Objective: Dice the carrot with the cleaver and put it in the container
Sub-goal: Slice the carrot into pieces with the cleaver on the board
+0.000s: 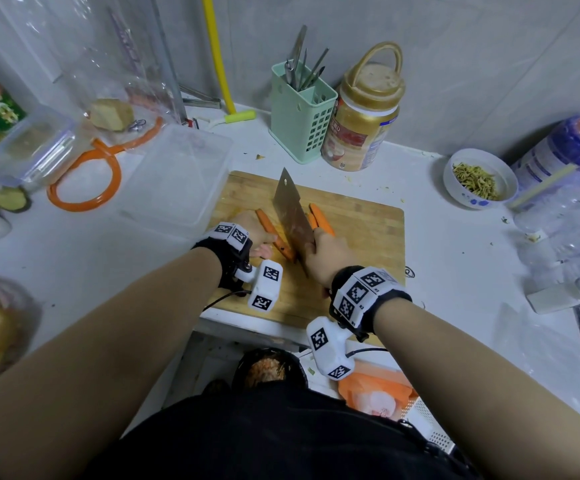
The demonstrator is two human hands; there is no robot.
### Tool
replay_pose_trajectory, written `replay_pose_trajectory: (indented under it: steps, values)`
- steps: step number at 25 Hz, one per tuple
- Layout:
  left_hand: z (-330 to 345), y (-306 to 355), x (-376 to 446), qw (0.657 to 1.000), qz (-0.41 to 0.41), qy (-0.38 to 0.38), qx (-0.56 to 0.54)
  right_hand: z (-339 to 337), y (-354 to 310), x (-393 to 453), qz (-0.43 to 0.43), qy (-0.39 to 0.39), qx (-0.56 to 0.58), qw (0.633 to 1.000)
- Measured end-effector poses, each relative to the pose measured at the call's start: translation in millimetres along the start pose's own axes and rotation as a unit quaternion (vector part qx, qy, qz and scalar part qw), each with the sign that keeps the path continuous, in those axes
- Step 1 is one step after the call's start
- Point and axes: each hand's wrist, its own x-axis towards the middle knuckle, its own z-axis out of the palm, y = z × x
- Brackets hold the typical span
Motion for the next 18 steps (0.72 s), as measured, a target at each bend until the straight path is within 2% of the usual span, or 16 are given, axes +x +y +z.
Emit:
replay_pose_trajectory:
  steps: [7, 18]
  values:
    - [3.3, -3.6, 2.4, 0.997, -0.014, 0.009, -0.072, 0.8, 1.2, 4.9, -0.013, -0.01, 0.004, 1.0]
    - [6.2, -3.4, -0.6, 0.994, -0.018, 0.0, -0.107, 2.7, -7.1, 5.1, -0.021, -0.01, -0.049, 0.999]
